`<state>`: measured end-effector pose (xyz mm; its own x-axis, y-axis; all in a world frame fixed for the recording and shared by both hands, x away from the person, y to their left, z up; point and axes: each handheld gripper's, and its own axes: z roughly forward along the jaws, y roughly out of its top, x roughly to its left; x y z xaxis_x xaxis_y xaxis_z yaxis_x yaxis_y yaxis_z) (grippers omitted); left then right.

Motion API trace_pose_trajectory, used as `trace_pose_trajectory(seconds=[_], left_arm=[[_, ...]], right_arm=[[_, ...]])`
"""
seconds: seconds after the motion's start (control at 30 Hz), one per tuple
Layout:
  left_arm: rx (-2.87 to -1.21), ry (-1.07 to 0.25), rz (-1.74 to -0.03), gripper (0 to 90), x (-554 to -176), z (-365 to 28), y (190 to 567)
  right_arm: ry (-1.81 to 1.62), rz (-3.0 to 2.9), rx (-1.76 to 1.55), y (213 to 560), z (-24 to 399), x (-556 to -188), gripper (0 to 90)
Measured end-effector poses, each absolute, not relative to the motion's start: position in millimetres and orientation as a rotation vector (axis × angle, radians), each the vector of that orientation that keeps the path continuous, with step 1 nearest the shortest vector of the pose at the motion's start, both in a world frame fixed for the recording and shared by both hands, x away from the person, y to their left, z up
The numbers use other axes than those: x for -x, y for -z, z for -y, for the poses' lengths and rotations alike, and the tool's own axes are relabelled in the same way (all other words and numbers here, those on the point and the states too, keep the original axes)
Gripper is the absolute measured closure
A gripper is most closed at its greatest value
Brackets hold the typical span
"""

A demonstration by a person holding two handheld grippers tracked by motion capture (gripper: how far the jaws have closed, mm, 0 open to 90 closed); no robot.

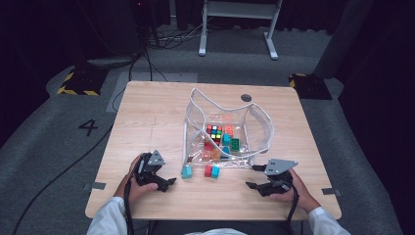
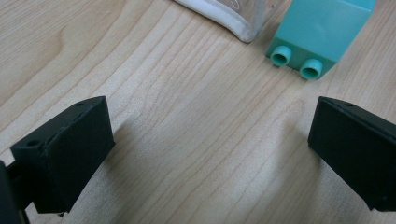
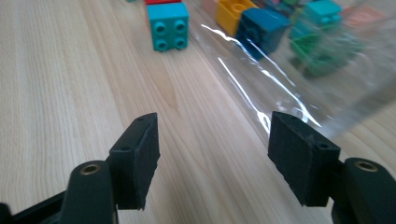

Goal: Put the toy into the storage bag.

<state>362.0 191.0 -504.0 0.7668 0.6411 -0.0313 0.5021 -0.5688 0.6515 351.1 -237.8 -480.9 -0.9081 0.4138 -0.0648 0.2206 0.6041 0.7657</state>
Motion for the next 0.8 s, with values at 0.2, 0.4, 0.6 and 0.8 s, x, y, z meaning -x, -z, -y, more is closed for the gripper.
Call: trace_pose_trajectory(seconds=[0.2,0.4,0.6,0.8], left_arm=[[-2.298,-0.275,-0.849,0.1,-362.0,-191.1,504.0],[-2.301,-0.272,-0.845,0.4,-361.9,-191.1,503.9],[-2.301,-0.271,-0.844,0.4,-361.9,-191.1,504.0],[-2.300,-0.269,-0.845,0.4,-361.8,-191.0,504.0]], right_arm=[[-1.192,-2.655,-0.540,494.5,207.7,-353.3,35.9],[-1.195,-2.691,-0.486,502.5,174.0,-358.1,35.4],[-1.189,-2.700,-0.455,502.9,152.3,-366.1,31.2],[-1.211,-2.693,-0.495,502.5,141.8,-370.0,31.1]])
